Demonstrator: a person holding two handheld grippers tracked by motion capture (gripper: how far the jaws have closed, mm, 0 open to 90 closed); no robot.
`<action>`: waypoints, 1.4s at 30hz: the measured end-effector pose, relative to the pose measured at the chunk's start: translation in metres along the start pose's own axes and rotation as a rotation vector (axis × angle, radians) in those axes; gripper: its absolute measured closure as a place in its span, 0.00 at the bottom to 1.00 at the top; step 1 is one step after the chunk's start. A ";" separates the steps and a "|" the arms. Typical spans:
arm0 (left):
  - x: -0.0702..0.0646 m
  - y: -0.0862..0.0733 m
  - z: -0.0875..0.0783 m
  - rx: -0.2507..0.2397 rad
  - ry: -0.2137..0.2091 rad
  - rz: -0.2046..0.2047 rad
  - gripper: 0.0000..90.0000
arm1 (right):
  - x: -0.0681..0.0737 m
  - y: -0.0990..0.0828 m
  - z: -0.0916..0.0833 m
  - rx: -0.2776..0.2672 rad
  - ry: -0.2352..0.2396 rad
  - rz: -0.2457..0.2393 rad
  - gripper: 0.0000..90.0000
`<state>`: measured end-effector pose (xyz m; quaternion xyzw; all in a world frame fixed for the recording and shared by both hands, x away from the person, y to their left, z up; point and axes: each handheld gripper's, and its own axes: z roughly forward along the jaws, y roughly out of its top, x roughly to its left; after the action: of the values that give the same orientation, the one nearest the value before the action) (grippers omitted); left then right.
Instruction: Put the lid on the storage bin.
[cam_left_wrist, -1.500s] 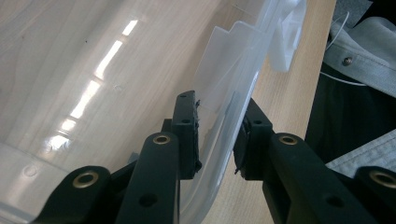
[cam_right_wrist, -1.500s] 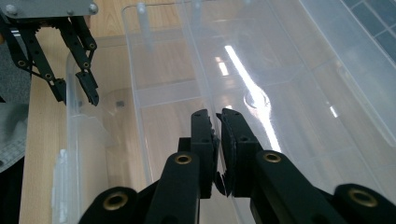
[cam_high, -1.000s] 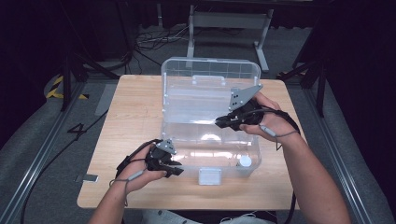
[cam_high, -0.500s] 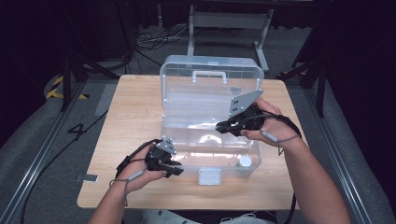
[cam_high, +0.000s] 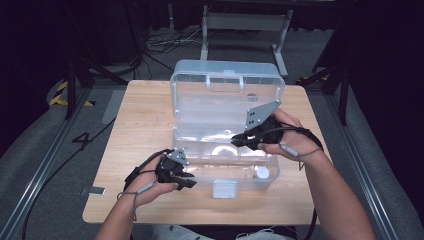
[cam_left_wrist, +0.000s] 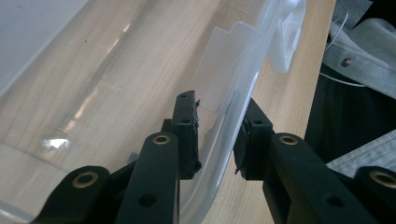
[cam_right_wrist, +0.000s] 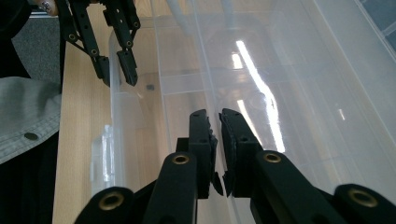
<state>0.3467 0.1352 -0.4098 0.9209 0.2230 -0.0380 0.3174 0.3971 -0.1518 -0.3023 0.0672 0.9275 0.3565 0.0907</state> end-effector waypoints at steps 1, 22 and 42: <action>0.000 0.000 0.000 -0.001 0.000 0.001 0.81 | 0.000 0.000 0.000 0.000 0.001 -0.002 0.93; 0.000 0.000 0.000 -0.002 -0.001 0.003 0.81 | 0.010 -0.004 0.002 0.012 0.022 -0.008 0.92; 0.000 0.000 0.000 -0.004 -0.001 0.005 0.81 | 0.017 -0.008 0.004 0.011 0.031 -0.009 0.89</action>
<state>0.3469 0.1353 -0.4100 0.9209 0.2207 -0.0371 0.3193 0.3813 -0.1519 -0.3127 0.0578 0.9310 0.3521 0.0776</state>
